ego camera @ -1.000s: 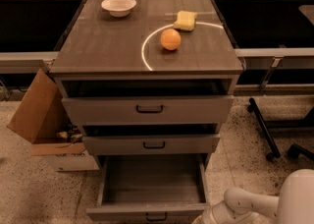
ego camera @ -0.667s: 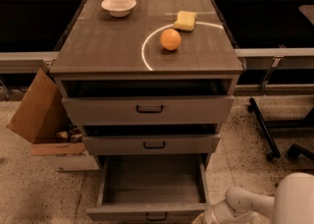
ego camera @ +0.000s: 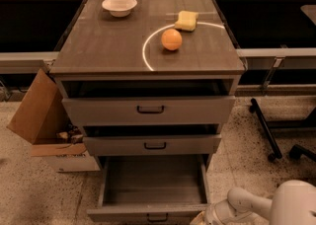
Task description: Close bottom drawer
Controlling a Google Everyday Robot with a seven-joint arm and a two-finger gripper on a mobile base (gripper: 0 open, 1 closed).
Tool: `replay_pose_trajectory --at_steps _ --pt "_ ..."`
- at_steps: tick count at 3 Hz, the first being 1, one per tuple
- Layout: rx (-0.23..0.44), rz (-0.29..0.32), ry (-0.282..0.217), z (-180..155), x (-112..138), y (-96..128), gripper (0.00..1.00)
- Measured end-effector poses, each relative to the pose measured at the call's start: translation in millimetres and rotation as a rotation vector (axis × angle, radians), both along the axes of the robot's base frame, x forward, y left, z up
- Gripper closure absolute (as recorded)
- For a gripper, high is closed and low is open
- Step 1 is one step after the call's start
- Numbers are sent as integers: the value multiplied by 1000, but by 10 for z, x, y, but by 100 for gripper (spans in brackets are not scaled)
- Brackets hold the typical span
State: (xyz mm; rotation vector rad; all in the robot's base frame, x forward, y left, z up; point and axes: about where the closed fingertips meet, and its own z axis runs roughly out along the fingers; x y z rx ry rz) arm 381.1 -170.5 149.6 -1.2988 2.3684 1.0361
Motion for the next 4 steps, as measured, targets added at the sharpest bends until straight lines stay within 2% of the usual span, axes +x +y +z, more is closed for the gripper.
replay_pose_trajectory --at_steps 2,3,4 --pt "48 -5 -75 -189 333 112 100" --pt "48 -5 -75 -189 334 112 100" --pt "60 6 -152 -141 619 128 100"
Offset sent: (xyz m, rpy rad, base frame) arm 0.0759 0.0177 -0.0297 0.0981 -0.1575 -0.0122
